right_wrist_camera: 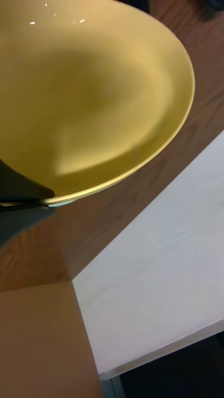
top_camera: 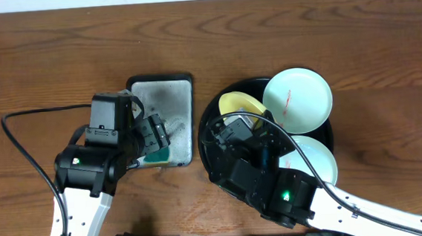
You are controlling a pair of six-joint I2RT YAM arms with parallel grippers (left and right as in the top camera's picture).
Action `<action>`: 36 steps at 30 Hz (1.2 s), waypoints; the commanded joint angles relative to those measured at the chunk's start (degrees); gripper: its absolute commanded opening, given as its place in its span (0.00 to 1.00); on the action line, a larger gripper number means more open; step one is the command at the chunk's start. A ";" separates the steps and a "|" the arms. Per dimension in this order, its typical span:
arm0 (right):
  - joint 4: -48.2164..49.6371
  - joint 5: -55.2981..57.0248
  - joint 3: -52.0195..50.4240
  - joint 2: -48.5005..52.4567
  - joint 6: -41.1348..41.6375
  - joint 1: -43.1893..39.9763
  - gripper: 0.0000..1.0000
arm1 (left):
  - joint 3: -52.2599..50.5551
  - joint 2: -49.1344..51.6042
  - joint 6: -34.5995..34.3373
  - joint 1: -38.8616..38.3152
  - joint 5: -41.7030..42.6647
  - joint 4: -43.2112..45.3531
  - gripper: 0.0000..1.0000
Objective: Clean dirty plates on tray and stack at the side
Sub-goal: 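Carry the yellow plate right and set it on the table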
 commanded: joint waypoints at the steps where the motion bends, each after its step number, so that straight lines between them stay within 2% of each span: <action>1: 0.20 2.40 0.09 -0.70 0.00 0.28 0.01 | 1.25 0.11 0.33 0.24 0.11 -0.11 0.83; 18: 0.22 2.40 0.09 -0.70 0.50 0.20 0.01 | 1.25 0.11 0.33 0.24 0.11 -0.11 0.83; 24: 0.15 1.27 0.09 -0.70 4.26 -0.87 0.01 | 1.27 0.11 0.35 0.24 0.11 -0.11 0.83; 28: -0.92 -8.00 0.09 -1.68 10.58 -5.73 0.01 | 1.25 0.11 0.35 0.24 0.11 -0.13 0.83; 30: -1.64 -14.43 0.09 -3.15 13.40 -10.82 0.01 | 1.25 0.11 0.33 0.24 0.11 -0.11 0.83; 33: -1.77 -28.61 0.09 -6.38 14.47 -22.45 0.01 | 1.25 0.11 0.33 0.24 0.11 -0.13 0.83; 36: -1.86 -47.74 0.09 -9.70 14.40 -36.68 0.01 | 1.27 0.11 0.35 0.24 0.11 -0.11 0.83</action>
